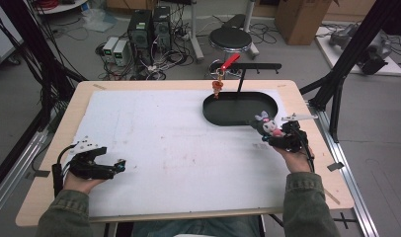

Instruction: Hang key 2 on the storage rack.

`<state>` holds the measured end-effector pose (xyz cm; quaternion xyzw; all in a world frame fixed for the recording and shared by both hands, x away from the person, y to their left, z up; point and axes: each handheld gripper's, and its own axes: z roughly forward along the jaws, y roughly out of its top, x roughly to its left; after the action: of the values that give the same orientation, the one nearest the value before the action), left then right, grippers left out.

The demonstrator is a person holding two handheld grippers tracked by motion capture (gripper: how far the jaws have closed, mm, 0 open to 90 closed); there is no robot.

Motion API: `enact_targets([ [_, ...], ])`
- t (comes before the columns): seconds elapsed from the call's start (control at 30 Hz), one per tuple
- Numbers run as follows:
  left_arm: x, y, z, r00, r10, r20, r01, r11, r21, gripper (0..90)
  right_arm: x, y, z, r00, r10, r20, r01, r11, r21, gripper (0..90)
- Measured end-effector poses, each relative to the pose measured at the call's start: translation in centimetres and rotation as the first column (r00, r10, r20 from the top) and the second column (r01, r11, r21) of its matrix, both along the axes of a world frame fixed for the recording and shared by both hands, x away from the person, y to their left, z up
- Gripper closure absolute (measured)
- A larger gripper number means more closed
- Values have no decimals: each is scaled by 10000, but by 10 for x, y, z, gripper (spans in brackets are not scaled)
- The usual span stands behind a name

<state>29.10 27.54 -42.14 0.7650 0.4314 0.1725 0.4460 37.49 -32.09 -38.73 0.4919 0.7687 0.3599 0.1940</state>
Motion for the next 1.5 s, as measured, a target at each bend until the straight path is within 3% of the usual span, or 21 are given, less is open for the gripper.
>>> enact_targets([
  [0.2,0,3,-1,9999,167,-17,-167,9999,20,44,12,8,30,9998,17,174,-14,9998,-175,456],
  [0.33,0,3,-1,9999,155,-65,-154,9999,48,44,23,17,49,9995,22,329,-23,10000,21,456],
  [0.47,0,3,-4,9997,39,-247,-31,9995,310,44,39,30,63,9991,74,406,-68,9999,-157,454],
  [0.83,0,9,-10,9972,392,-630,-336,9957,869,44,74,57,99,9979,77,641,-44,9987,-514,453],
  [1.0,-1,7,-11,9969,267,-737,-194,9950,984,44,87,65,109,9972,58,751,-19,9986,-522,453],
  [1.1,0,5,-13,9958,117,-908,0,9918,1275,44,93,65,113,9978,20,661,8,9991,-418,451],
  [1.27,0,4,-14,9953,58,-966,66,9917,1283,44,102,67,119,9971,60,756,-49,9999,-144,450],
  [1.5,1,3,-15,9948,-2,-1018,138,9910,1330,44,111,74,121,9943,-21,1067,42,9998,-190,447],
])
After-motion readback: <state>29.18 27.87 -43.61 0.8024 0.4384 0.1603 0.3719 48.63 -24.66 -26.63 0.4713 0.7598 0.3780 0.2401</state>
